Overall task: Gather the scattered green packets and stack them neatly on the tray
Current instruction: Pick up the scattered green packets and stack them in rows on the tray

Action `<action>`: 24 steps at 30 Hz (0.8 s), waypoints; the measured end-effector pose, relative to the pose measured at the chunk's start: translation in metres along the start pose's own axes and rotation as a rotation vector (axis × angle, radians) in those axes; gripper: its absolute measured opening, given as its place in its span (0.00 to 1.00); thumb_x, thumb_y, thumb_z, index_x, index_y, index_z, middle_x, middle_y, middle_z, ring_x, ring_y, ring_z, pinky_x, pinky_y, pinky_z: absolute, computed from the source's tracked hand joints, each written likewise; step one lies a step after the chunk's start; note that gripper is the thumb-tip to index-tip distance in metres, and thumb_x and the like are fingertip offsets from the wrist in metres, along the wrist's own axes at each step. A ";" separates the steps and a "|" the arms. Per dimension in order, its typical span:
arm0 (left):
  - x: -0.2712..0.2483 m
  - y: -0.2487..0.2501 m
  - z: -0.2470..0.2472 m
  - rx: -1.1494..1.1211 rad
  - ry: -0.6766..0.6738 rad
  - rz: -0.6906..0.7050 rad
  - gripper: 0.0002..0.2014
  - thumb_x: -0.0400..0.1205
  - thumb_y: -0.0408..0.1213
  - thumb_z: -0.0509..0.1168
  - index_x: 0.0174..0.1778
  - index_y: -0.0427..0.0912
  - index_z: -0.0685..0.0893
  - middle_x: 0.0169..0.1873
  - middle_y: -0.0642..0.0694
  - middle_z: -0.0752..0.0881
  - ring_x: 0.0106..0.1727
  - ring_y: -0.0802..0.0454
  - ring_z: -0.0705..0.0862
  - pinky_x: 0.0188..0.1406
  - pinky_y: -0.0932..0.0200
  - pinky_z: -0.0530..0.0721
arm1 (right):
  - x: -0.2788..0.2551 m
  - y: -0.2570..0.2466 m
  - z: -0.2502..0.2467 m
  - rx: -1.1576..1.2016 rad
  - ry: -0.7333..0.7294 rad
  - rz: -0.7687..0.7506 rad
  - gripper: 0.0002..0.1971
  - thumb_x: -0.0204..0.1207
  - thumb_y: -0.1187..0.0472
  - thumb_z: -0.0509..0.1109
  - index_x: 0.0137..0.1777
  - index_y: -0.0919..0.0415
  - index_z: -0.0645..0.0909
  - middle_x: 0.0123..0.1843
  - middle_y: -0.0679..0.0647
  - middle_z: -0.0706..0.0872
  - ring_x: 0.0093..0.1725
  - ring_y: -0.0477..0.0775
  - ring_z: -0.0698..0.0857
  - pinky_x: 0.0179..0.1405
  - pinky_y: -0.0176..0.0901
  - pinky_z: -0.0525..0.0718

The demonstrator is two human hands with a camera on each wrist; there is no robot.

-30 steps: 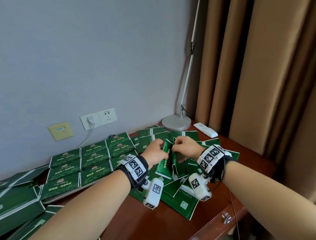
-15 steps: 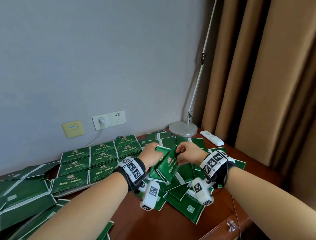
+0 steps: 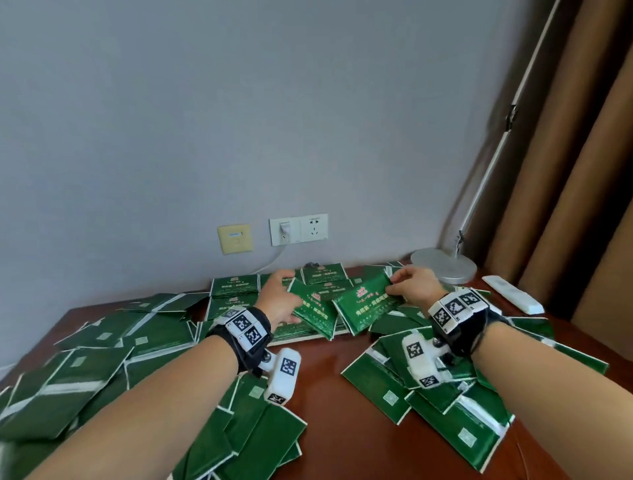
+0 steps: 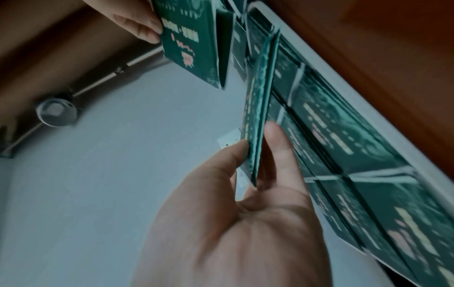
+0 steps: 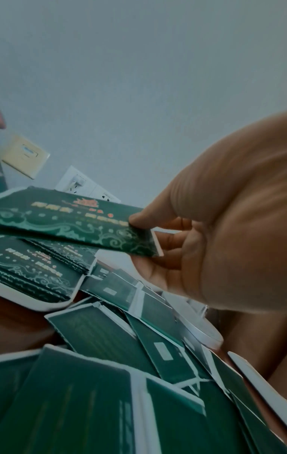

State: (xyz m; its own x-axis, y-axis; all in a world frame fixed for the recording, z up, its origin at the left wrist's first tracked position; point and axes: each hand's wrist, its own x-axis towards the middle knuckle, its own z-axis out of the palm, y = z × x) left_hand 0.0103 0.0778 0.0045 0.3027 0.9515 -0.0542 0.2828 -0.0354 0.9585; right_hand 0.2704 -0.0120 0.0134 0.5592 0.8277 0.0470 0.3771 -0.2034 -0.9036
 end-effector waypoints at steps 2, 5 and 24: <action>0.004 -0.011 -0.018 -0.013 0.029 -0.032 0.31 0.77 0.16 0.67 0.70 0.49 0.74 0.58 0.41 0.73 0.50 0.35 0.87 0.40 0.44 0.92 | 0.009 -0.004 0.014 0.027 -0.015 0.018 0.11 0.69 0.75 0.78 0.39 0.61 0.80 0.36 0.57 0.84 0.30 0.52 0.84 0.25 0.40 0.87; 0.008 -0.028 -0.037 -0.043 0.071 -0.079 0.25 0.77 0.15 0.68 0.64 0.46 0.78 0.62 0.40 0.72 0.52 0.39 0.85 0.36 0.50 0.92 | 0.023 -0.003 0.034 0.065 -0.039 0.051 0.12 0.70 0.77 0.76 0.41 0.62 0.79 0.40 0.63 0.85 0.33 0.56 0.86 0.32 0.50 0.90; 0.037 -0.069 -0.044 0.812 -0.052 0.010 0.29 0.72 0.54 0.76 0.64 0.49 0.74 0.43 0.53 0.84 0.38 0.54 0.85 0.41 0.57 0.81 | 0.050 0.023 0.081 -0.543 -0.227 -0.066 0.24 0.61 0.55 0.85 0.58 0.53 0.84 0.60 0.54 0.85 0.51 0.51 0.84 0.47 0.40 0.81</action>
State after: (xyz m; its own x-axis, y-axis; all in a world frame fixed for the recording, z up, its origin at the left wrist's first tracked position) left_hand -0.0377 0.1290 -0.0513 0.3450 0.9352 -0.0791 0.8460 -0.2734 0.4577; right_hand 0.2474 0.0670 -0.0398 0.3718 0.9269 -0.0506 0.7632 -0.3363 -0.5517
